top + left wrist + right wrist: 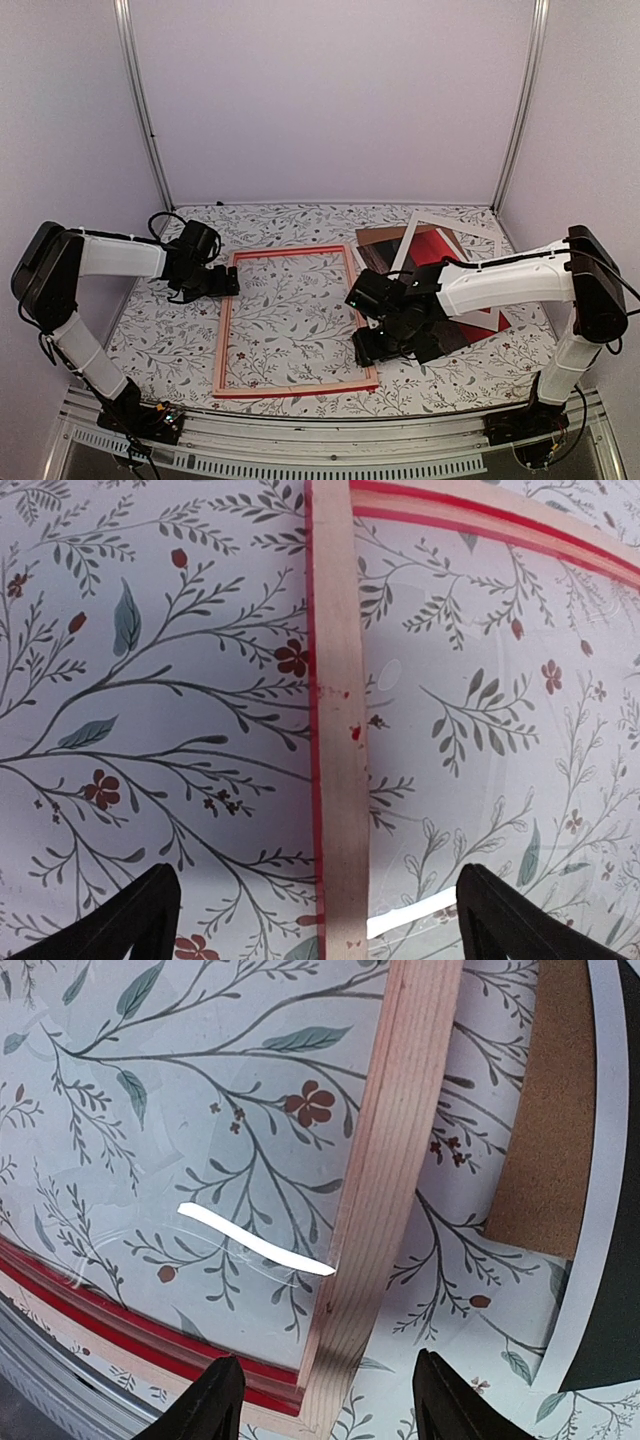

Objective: Put the photo into the frame
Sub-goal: Adjust the glass panel in the frame body.

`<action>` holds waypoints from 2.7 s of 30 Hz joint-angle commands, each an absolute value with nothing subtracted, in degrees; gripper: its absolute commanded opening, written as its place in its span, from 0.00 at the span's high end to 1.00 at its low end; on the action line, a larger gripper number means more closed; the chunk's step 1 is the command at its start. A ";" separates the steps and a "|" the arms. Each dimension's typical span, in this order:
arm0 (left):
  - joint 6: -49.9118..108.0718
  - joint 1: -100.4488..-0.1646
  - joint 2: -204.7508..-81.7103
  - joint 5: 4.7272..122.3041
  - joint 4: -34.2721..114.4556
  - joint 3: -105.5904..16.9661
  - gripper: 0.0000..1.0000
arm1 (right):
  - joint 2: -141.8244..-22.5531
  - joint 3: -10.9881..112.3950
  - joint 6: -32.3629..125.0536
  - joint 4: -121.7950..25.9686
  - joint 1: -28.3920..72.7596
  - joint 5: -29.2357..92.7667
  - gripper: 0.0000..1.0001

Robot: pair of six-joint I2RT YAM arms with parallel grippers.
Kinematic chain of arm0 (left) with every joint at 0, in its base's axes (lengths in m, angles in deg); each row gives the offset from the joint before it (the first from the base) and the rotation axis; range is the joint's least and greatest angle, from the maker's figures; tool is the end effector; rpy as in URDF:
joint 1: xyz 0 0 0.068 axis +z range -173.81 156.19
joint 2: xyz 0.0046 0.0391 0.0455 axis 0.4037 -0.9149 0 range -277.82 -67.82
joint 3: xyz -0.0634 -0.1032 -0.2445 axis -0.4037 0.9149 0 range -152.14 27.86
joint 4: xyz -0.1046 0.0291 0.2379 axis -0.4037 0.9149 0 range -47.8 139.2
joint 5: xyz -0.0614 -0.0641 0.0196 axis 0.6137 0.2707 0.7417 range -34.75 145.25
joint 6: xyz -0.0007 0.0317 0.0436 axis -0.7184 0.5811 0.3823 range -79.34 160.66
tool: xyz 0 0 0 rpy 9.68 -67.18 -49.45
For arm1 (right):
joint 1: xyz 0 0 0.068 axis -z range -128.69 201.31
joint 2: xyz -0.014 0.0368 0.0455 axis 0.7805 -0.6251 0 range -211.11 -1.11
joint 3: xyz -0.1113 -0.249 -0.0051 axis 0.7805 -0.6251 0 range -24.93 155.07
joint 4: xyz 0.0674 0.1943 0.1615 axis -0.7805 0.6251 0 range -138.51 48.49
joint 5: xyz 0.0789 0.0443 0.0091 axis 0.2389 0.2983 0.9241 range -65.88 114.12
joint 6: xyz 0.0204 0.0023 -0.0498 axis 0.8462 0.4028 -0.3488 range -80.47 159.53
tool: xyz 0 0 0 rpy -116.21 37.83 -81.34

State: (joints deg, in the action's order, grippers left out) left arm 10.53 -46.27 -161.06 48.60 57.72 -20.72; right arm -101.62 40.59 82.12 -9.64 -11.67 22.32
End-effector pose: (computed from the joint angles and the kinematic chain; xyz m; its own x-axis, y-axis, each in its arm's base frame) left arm 0.2842 -0.1129 0.1527 -0.8572 -0.1852 -0.4805 -0.1204 0.9793 -0.1627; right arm 0.1525 0.2969 0.1765 -0.9212 -0.3174 -0.2252 -0.3573 0.9191 0.1660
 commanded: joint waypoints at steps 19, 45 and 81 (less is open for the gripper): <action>10.09 -46.79 -158.09 48.61 57.05 -18.19 0.02 | -105.28 37.90 83.65 -7.77 -14.16 19.70 0.41; 11.44 -46.78 -157.82 51.96 56.12 -17.58 0.19 | -107.27 43.42 84.87 -15.31 -7.33 18.81 0.41; 10.93 -40.47 -153.85 50.20 55.64 -20.28 0.13 | -99.43 43.65 80.38 -13.88 4.64 15.56 0.36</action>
